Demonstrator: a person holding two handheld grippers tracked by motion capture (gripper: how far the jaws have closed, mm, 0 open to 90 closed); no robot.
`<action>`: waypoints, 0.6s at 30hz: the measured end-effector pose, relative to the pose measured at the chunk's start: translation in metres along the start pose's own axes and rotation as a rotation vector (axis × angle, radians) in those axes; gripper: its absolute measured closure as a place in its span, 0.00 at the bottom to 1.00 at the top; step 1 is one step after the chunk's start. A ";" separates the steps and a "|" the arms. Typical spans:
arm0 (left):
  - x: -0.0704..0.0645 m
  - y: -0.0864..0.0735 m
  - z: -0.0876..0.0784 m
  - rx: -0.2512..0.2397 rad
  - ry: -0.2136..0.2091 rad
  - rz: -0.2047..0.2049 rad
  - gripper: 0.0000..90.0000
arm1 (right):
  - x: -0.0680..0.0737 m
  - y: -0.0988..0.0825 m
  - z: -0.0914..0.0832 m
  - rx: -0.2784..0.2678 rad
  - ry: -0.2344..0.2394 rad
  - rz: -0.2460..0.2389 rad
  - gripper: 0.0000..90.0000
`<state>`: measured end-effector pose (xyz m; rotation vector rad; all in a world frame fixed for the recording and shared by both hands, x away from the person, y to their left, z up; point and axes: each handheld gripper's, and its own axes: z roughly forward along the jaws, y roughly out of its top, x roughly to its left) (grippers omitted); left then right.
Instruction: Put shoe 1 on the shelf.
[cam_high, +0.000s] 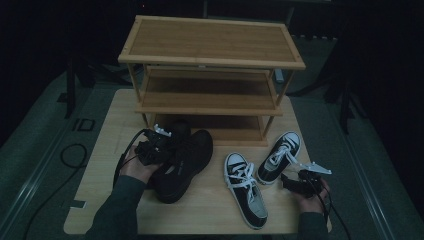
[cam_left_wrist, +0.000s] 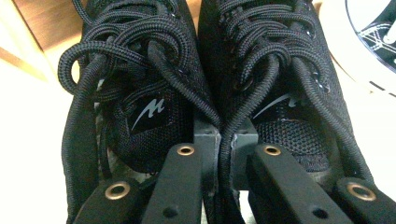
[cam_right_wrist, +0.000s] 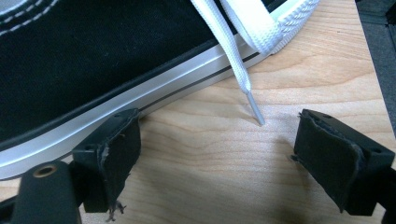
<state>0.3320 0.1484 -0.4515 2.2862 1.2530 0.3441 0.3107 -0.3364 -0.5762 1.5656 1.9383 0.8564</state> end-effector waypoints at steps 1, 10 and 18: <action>-0.001 0.001 0.001 -0.001 0.002 -0.002 0.95 | 0.000 0.000 0.000 0.000 0.000 0.000 0.16; -0.003 0.014 0.015 0.016 0.015 -0.007 0.95 | 0.000 0.000 0.000 0.000 0.000 0.000 0.16; -0.003 0.023 0.025 0.013 0.029 -0.014 0.95 | 0.000 0.000 0.000 0.000 0.001 0.000 0.16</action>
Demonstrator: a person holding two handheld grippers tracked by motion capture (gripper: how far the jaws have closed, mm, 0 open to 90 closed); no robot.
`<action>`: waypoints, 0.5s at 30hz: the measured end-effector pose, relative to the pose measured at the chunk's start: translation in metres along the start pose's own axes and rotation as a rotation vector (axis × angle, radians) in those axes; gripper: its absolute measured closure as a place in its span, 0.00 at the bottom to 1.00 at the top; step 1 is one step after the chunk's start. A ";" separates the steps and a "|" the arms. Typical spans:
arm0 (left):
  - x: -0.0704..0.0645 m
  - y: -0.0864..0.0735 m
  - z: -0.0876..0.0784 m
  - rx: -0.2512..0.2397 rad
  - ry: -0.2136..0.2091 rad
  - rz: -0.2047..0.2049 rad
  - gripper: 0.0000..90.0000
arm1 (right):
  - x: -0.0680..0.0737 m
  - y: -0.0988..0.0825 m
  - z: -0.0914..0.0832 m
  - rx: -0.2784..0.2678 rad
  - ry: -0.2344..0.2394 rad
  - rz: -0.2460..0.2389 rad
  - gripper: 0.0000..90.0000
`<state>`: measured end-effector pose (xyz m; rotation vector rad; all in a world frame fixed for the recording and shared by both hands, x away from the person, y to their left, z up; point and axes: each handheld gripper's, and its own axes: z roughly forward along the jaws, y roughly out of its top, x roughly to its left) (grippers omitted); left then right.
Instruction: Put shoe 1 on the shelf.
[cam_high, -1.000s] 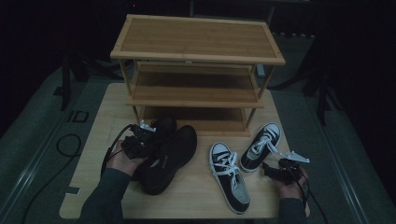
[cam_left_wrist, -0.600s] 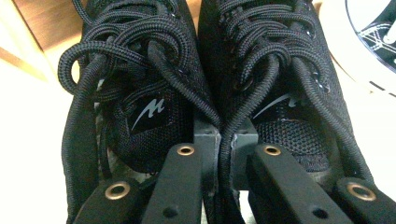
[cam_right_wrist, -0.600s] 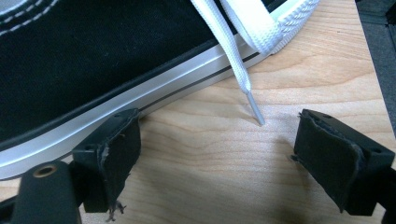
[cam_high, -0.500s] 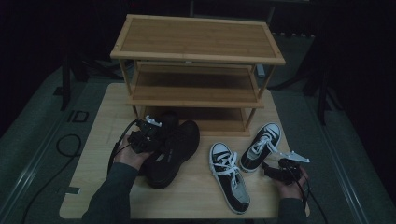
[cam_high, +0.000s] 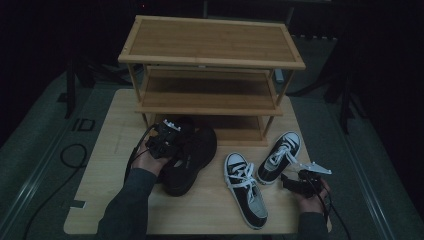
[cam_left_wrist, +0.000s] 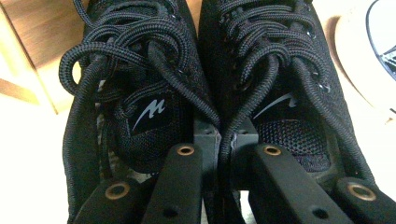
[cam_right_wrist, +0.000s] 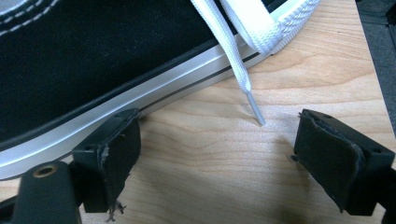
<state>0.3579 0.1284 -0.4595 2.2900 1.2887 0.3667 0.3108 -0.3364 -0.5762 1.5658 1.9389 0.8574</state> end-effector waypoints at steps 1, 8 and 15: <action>0.000 0.001 0.001 -0.001 0.000 -0.007 0.95 | 0.000 0.000 0.000 0.000 0.000 0.000 0.16; 0.000 0.006 0.008 -0.003 0.019 -0.021 0.95 | 0.000 0.000 0.000 0.000 0.000 0.000 0.16; -0.005 0.014 0.017 -0.025 0.046 -0.053 0.95 | 0.000 0.000 0.000 0.000 0.000 0.000 0.16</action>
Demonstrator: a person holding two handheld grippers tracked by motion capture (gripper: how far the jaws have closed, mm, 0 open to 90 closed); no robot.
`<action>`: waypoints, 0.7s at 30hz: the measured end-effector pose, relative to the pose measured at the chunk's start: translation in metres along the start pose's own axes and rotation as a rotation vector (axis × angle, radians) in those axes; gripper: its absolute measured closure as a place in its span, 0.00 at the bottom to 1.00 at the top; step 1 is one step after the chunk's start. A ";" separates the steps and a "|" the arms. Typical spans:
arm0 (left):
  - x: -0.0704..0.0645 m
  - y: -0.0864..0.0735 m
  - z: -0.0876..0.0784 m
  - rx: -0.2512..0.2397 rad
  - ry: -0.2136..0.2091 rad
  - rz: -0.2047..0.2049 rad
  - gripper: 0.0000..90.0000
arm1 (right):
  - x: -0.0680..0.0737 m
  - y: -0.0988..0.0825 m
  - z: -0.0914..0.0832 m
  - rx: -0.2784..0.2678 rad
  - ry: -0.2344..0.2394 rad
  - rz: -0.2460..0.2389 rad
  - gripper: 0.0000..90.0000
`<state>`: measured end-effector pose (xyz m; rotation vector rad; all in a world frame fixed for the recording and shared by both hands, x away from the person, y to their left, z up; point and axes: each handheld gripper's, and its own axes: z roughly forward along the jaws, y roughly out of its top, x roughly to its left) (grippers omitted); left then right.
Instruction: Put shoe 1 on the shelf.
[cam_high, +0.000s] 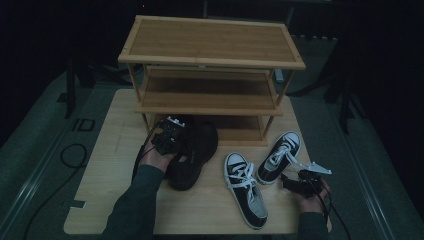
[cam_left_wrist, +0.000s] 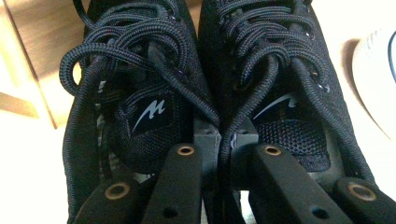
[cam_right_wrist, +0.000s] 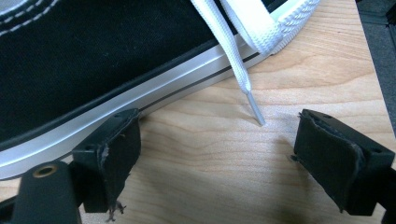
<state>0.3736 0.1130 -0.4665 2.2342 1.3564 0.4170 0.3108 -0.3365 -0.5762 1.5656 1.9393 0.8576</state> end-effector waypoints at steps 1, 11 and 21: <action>-0.001 0.001 0.001 -0.003 0.005 -0.008 0.95 | 0.000 0.000 0.000 0.000 0.000 0.000 0.16; -0.010 0.012 0.015 -0.037 0.077 -0.042 0.95 | 0.000 0.000 0.000 0.000 0.000 0.000 0.16; -0.023 0.024 0.029 -0.059 0.160 -0.094 0.95 | 0.000 0.000 0.000 0.000 0.000 0.000 0.16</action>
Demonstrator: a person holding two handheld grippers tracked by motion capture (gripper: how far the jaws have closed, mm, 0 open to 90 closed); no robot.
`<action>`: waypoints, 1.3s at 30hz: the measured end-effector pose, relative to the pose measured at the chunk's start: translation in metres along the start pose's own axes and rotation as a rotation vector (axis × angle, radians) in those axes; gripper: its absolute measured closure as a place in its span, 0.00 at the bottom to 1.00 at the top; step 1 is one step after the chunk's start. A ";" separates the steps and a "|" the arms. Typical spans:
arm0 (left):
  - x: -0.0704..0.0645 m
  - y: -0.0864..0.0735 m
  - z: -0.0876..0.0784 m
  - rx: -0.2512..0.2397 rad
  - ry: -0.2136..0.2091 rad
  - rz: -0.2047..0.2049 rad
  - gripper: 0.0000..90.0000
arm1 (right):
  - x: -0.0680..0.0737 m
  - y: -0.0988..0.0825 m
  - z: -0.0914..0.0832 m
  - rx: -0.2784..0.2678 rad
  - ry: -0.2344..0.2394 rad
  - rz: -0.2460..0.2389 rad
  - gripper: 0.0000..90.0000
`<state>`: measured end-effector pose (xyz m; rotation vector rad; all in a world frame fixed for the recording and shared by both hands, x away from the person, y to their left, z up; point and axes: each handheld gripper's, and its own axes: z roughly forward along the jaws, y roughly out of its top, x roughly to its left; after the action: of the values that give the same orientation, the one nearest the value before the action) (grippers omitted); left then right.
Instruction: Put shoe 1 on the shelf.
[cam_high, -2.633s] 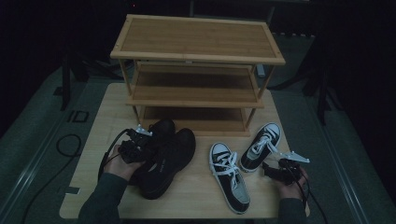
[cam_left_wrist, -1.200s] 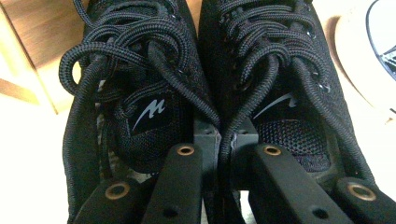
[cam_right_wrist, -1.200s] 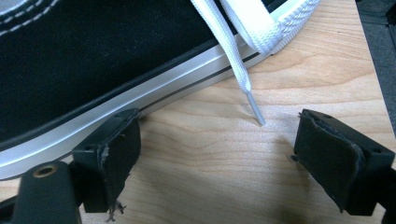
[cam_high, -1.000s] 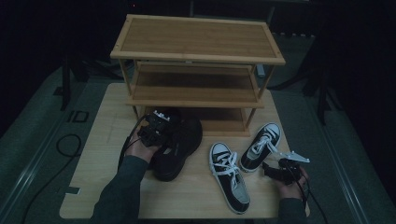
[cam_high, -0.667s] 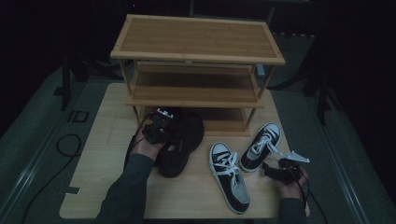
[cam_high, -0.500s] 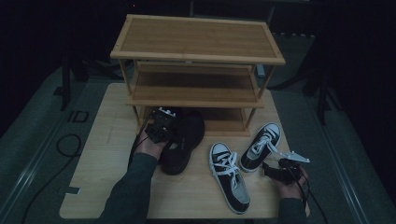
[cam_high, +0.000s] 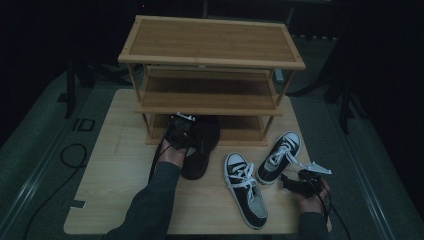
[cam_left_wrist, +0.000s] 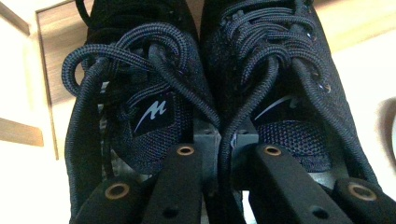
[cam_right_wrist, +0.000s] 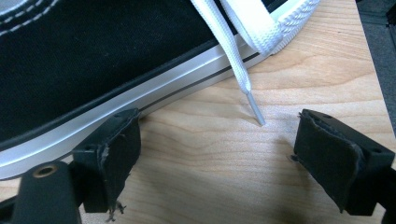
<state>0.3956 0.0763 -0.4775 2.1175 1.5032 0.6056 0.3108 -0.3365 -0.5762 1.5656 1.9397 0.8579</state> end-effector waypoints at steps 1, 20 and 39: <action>-0.002 0.000 0.001 -0.004 0.010 -0.005 0.95 | 0.000 0.000 0.000 0.000 0.000 0.000 0.16; -0.021 0.005 0.011 -0.058 0.131 -0.015 0.68 | 0.000 0.000 0.000 0.000 0.000 0.000 0.16; -0.004 0.000 -0.023 -0.085 -0.009 0.043 0.49 | 0.000 0.000 0.000 0.000 0.000 0.000 0.16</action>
<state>0.3807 0.0757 -0.4602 2.0900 1.4046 0.6629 0.3108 -0.3365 -0.5762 1.5652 1.9399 0.8582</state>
